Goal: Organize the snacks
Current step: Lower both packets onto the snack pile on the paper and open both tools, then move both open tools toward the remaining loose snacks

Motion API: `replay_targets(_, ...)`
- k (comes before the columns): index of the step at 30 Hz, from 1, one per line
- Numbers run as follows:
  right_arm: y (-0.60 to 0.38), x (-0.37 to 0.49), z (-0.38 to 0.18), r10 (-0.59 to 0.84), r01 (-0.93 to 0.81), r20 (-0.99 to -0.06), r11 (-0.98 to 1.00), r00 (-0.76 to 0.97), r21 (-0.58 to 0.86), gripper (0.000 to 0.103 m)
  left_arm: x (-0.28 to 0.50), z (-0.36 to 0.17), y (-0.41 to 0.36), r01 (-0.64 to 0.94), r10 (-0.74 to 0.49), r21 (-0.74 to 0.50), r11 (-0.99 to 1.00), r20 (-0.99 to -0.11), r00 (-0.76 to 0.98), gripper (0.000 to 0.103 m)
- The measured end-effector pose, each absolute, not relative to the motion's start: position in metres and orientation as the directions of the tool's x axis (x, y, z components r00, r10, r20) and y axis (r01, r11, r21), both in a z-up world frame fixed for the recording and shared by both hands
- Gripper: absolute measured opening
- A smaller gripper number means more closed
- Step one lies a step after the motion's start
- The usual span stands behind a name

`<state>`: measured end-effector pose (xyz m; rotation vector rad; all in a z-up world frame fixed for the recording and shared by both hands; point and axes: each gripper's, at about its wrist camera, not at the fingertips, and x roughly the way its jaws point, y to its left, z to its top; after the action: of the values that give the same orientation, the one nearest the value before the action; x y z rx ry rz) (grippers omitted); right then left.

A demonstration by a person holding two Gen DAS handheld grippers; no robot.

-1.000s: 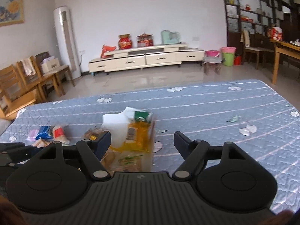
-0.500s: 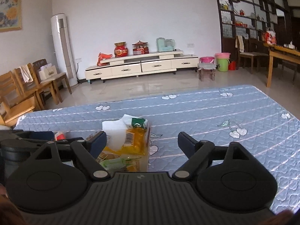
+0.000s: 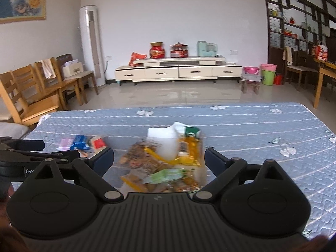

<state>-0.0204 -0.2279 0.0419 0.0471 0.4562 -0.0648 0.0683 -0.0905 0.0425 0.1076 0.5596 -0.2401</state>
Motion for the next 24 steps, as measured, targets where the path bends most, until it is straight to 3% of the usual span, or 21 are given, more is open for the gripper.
replay_targets(24,-0.152,0.010,0.020,0.074,-0.091,-0.517,0.996,0.853,-0.008,0.103,0.076,0.021,-0.004,0.146,-0.124,-0.002,0.989,-0.535,0.836,0.083)
